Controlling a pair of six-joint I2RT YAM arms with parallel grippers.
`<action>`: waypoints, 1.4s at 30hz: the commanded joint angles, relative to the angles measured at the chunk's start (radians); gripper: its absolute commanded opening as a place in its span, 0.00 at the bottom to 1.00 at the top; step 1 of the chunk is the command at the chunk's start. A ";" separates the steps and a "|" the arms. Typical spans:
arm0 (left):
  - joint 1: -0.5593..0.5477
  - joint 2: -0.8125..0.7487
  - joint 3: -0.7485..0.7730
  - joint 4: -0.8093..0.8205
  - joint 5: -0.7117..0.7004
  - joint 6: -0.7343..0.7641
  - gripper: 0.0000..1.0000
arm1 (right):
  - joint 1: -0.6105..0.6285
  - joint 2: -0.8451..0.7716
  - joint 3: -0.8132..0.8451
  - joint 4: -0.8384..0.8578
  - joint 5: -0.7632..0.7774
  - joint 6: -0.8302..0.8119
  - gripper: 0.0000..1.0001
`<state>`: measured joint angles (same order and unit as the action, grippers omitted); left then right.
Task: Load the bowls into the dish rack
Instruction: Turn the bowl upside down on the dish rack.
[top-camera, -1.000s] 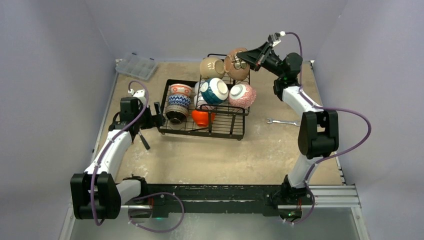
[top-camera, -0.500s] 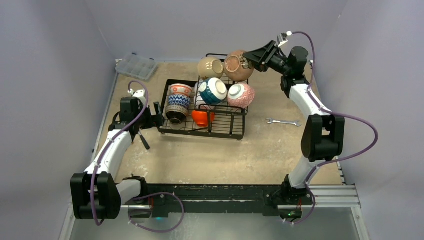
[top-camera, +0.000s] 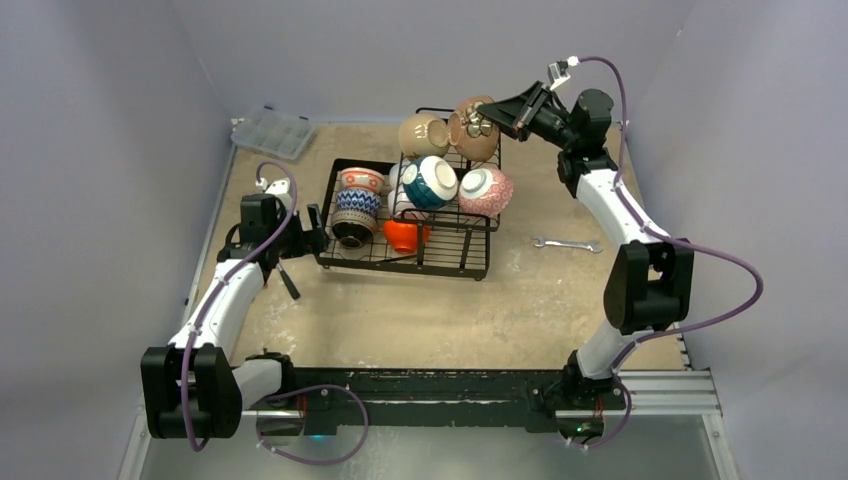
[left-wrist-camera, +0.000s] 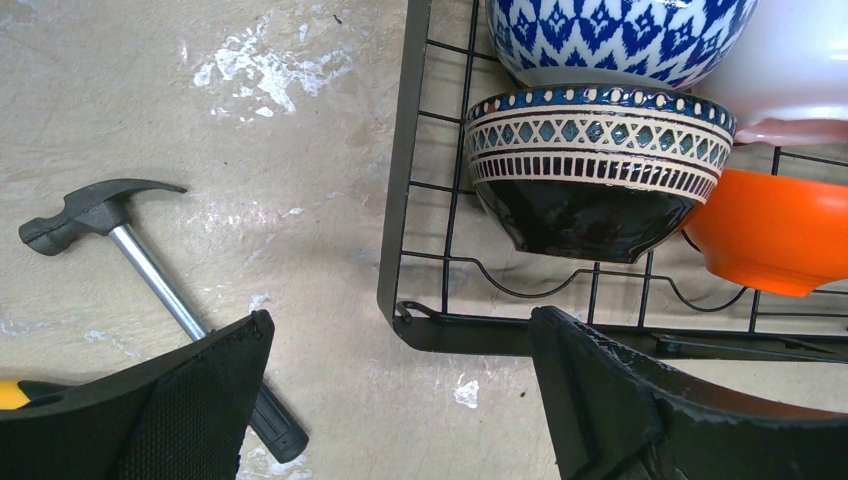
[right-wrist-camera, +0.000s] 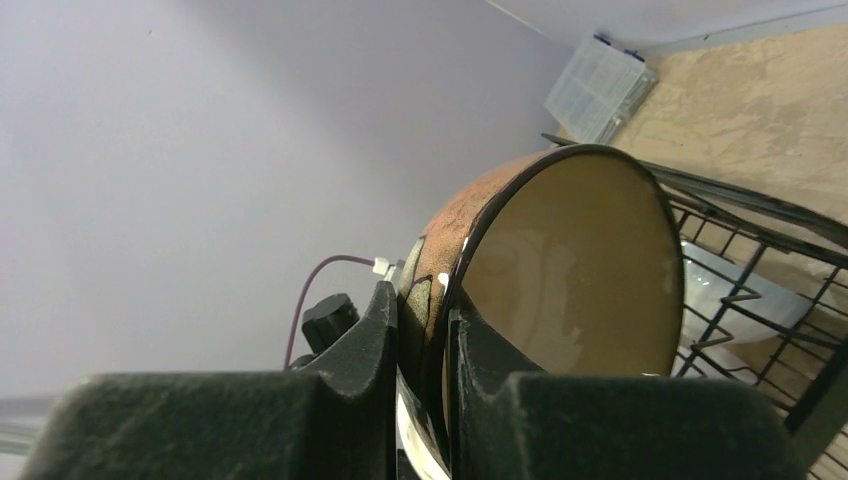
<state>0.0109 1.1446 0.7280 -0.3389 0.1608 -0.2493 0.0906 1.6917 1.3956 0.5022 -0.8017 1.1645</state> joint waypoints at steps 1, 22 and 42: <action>-0.003 0.002 0.024 0.013 0.000 0.013 0.97 | -0.028 -0.030 -0.031 -0.017 0.014 -0.062 0.09; -0.003 0.007 0.026 0.016 0.008 0.013 0.95 | -0.028 -0.151 -0.297 0.168 0.099 0.132 0.00; -0.003 0.003 0.025 0.015 0.003 0.011 0.95 | -0.028 -0.228 -0.384 0.027 0.147 0.045 0.44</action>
<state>0.0109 1.1484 0.7280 -0.3393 0.1612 -0.2493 0.0616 1.4895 1.0088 0.6357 -0.6235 1.2945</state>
